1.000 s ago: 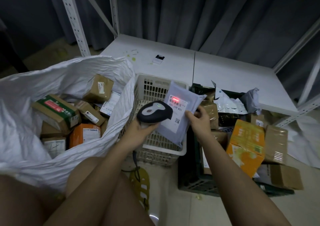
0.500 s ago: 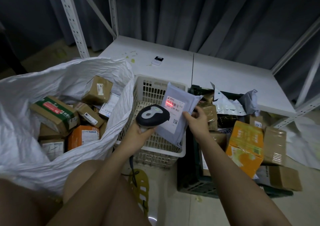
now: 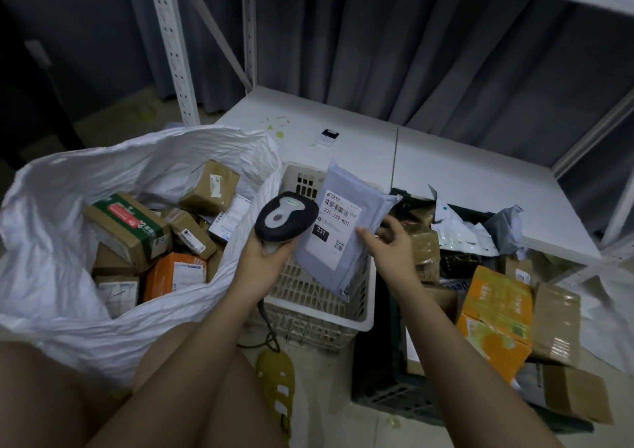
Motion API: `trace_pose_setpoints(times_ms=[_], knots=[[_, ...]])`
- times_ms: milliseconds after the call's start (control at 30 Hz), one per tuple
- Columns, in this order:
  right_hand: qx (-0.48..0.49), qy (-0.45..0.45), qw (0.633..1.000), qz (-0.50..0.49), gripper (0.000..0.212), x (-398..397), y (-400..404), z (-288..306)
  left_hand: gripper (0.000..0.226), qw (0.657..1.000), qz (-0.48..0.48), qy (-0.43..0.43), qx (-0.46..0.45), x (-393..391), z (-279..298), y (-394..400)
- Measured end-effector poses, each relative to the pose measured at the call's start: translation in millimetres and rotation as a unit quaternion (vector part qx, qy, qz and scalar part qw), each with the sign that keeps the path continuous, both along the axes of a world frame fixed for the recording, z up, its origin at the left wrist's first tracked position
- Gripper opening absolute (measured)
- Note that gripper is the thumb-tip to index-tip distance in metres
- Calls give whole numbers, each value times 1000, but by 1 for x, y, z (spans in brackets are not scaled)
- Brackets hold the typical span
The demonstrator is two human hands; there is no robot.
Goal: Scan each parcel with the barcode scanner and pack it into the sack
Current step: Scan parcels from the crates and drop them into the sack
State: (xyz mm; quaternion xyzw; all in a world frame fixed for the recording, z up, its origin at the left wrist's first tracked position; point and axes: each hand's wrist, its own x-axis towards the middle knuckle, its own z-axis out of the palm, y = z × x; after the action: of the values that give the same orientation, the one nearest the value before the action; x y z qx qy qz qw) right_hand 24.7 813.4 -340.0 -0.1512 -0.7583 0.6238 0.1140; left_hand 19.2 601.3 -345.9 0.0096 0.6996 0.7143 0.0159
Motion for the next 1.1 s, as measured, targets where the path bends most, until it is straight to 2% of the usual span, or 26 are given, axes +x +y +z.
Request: trace_pose_setpoints(times_ms=[133, 233, 333, 400, 433, 500, 567, 633, 700, 733, 800, 867, 967, 1100], knots=[[-24, 46, 998, 39, 26, -13, -33, 36, 52, 995, 90, 2, -32, -15, 21, -41], [-57, 74, 994, 58, 27, -34, -69, 55, 53, 989, 149, 6, -21, -24, 32, -80], [-83, 99, 990, 62, 22, -63, -115, 61, 38, 982, 190, 16, -5, -27, 40, -116], [-68, 96, 991, 59, 23, -83, -145, 55, 27, 978, 208, 23, -3, -27, 42, -136], [-32, 70, 995, 71, 26, -92, -157, 49, 26, 977, 214, 23, -3, -27, 42, -143], [77, -71, 982, 154, 40, -108, -173, 29, 34, 974, 224, 22, -2, -28, 40, -153], [137, -225, 933, 245, 58, -111, -176, 12, 38, 974, 226, 15, 0, -26, 39, -157], [152, -228, 924, 268, 62, -106, -170, 5, 29, 976, 216, 4, -9, -28, 36, -154], [146, -176, 937, 264, 52, -95, -156, 4, 19, 981, 192, -5, -15, -29, 36, -143], [155, -149, 942, 258, 44, -87, -147, 5, 21, 984, 178, -8, -19, -30, 37, -134], [158, -106, 953, 236, 30, -68, -121, 8, 37, 989, 148, -9, -22, -34, 37, -113], [152, -80, 966, 195, 23, -47, -87, 11, 43, 993, 112, 3, -19, -39, 39, -85], [161, -65, 978, 116, 19, -9, -27, 13, 51, 999, 41, -4, -31, -38, 41, -31], [199, -73, 977, 4, 18, 47, 49, 2, 46, 998, -43, -13, -33, -19, 39, 36]])
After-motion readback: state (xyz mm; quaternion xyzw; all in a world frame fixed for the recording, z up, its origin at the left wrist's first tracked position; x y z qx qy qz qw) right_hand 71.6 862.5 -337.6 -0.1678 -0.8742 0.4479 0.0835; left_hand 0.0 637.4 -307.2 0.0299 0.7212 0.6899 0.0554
